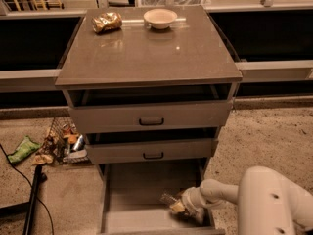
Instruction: Pick water bottle from bottom drawer and place on counter
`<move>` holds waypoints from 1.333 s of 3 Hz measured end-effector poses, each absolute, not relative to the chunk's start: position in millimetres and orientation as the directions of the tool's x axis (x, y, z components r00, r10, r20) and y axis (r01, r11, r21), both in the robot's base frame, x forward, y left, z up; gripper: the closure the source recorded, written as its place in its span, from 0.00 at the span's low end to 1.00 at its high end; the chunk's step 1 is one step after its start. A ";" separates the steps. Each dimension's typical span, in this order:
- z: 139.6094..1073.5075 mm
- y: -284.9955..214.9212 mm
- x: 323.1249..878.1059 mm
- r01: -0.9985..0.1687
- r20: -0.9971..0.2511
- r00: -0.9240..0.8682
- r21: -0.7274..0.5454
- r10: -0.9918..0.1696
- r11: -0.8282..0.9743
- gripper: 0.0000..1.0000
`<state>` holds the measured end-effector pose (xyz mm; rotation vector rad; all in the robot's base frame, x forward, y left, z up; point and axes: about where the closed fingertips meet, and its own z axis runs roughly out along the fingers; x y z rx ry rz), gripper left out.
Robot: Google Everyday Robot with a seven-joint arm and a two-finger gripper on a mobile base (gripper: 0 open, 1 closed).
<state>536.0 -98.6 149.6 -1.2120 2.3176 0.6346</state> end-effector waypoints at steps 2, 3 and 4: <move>319.9 -106.2 533.2 -0.919 -0.639 -0.295 -0.013 -0.710 0.394 1.00; 333.2 -109.5 545.2 -0.917 -0.640 -0.280 -0.041 -0.715 0.397 1.00; 330.4 -108.4 543.2 -0.918 -0.641 -0.283 -0.036 -0.714 0.396 1.00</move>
Offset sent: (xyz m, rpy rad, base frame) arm 0.0034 -0.0137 0.2822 -0.0887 -0.3367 0.2255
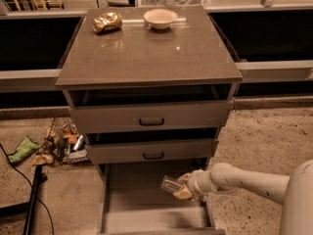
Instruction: Pick water bottle from bottom drawer and place on counter
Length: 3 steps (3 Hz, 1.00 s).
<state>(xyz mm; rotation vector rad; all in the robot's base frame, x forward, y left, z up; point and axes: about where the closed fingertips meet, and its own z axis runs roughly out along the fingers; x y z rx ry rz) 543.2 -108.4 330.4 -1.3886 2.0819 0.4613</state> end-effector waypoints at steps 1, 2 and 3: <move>368.5 -110.1 534.5 -0.930 -0.686 -0.198 -0.093 -0.700 0.355 1.00; 457.5 -114.6 504.3 -0.934 -0.700 -0.010 -0.248 -0.714 0.256 1.00; 543.9 -127.2 475.1 -0.905 -0.656 0.113 -0.377 -0.747 0.195 1.00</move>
Offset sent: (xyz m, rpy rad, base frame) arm -0.0934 -0.0194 0.2621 -0.0146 -0.4536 0.3128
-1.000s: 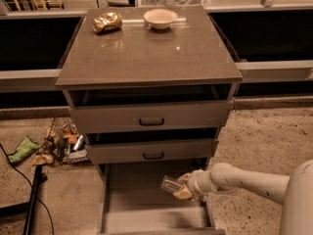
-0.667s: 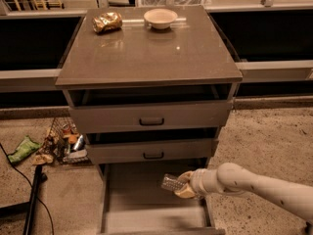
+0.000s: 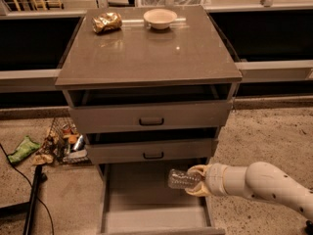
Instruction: Pick water bottle from bottom drawer and place on counter
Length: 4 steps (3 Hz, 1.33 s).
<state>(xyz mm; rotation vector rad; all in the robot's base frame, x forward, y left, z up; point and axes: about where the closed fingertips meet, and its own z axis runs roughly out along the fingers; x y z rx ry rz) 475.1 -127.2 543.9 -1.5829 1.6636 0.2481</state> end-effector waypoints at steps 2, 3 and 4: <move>553.8 -124.0 481.6 -0.896 -0.688 0.150 -0.398 -0.710 0.195 1.00; 606.0 -113.7 496.2 -0.855 -0.688 0.288 -0.498 -0.666 0.145 1.00; 689.8 -98.0 490.9 -0.747 -0.583 0.468 -0.663 -0.664 0.055 1.00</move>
Offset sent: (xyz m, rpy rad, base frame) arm 0.0165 0.0041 0.0272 0.1248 -0.0886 0.0470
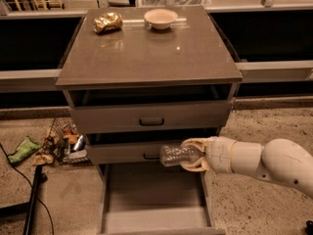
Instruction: Pick water bottle from bottom drawer and place on counter
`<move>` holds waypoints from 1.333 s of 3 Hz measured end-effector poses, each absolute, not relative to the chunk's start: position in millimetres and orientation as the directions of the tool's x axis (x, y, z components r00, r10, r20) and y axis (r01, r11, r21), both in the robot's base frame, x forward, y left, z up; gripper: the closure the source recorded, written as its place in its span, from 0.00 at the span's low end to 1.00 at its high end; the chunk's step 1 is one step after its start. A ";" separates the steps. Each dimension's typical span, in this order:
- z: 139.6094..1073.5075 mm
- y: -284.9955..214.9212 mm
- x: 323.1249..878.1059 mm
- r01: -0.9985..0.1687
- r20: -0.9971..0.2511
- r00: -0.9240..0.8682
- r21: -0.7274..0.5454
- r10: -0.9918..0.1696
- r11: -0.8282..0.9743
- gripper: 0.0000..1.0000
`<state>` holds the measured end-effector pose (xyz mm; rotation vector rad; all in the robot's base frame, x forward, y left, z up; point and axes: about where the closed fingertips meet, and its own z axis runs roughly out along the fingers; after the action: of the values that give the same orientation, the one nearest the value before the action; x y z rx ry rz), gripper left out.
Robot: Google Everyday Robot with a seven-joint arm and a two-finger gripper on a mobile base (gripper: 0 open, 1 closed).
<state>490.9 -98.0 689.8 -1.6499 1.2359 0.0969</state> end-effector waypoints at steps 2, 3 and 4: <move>751.8 -85.6 477.5 -0.567 -0.420 0.609 -0.824 -0.673 0.000 1.00; 771.0 -80.1 489.4 -0.553 -0.430 0.630 -0.833 -0.647 0.015 1.00; 826.3 -68.7 514.1 -0.496 -0.372 0.691 -0.868 -0.619 -0.032 1.00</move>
Offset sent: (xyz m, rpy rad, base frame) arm -0.0102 0.0082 0.0446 -0.0400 -0.1803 0.0171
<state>514.1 -68.7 826.3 -1.6769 0.9109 -0.1252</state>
